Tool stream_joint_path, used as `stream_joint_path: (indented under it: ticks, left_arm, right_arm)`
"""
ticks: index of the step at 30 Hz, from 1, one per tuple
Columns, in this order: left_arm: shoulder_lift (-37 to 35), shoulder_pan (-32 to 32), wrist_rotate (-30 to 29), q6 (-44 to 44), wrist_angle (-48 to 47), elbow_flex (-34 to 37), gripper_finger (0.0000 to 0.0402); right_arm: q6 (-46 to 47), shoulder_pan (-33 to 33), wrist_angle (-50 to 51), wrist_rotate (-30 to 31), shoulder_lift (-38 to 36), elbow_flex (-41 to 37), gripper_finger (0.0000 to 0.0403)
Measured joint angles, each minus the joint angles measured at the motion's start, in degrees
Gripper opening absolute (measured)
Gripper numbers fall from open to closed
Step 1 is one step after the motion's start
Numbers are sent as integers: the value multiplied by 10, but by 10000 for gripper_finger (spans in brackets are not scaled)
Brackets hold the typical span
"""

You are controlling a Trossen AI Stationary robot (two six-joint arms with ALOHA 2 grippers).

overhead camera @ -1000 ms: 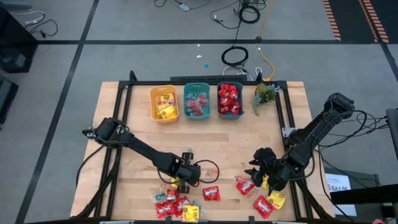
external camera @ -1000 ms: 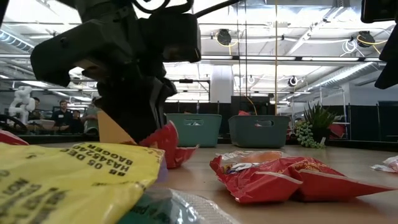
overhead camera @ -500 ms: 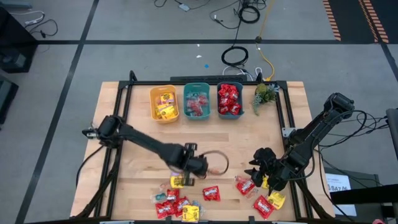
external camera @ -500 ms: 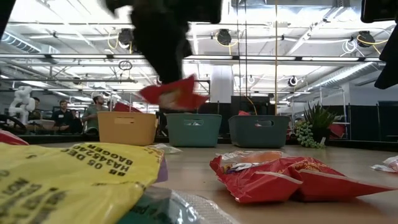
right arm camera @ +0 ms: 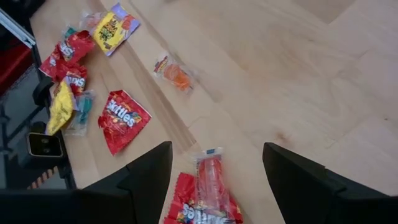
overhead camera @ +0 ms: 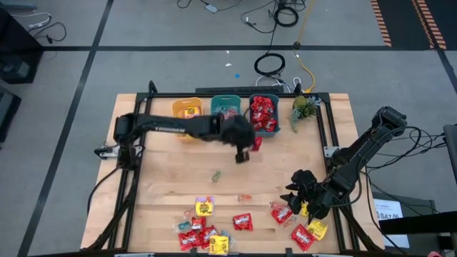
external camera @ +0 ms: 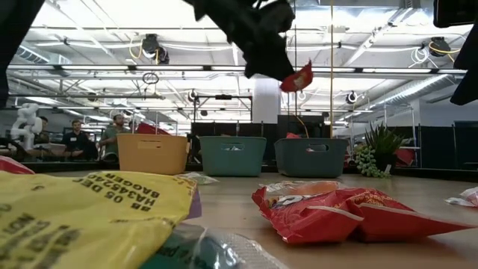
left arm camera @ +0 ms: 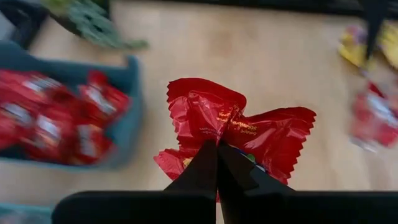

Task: Sort candy
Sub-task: Put the red candy into the blue bin

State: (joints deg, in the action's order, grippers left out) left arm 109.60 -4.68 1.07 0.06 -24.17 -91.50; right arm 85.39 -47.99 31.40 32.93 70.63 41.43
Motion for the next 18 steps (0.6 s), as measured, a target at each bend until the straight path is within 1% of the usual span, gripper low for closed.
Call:
stream_joint_path:
  ticks: [4, 7, 9, 12, 14, 16, 18]
  left_arm:
    - [10, -53, 8, 53, 69, 0, 0]
    - [25, -89, 64, 90, 109, -1, 0]
    - [37, -110, 86, 96, 107, -1, 0]
    - [60, -134, 90, 95, 131, 0, 0]
    - [71, -144, 90, 94, 170, 0, 3]
    - [76, -150, 90, 94, 207, 0, 14]
    - [83, -151, 73, 94, 250, -1, 31]
  right_arm:
    - [23, 0, 1, 3, 0, 0, 242]
    - [28, 0, 2, 5, 0, 0, 242]
    - [44, 2, 4, 5, 0, 0, 242]
    - [71, 4, 13, 5, 0, 0, 242]
    - [82, 4, 14, 6, 0, 0, 242]
    - [92, 4, 19, 5, 0, 0, 242]
    - [102, 4, 18, 4, 0, 0, 242]
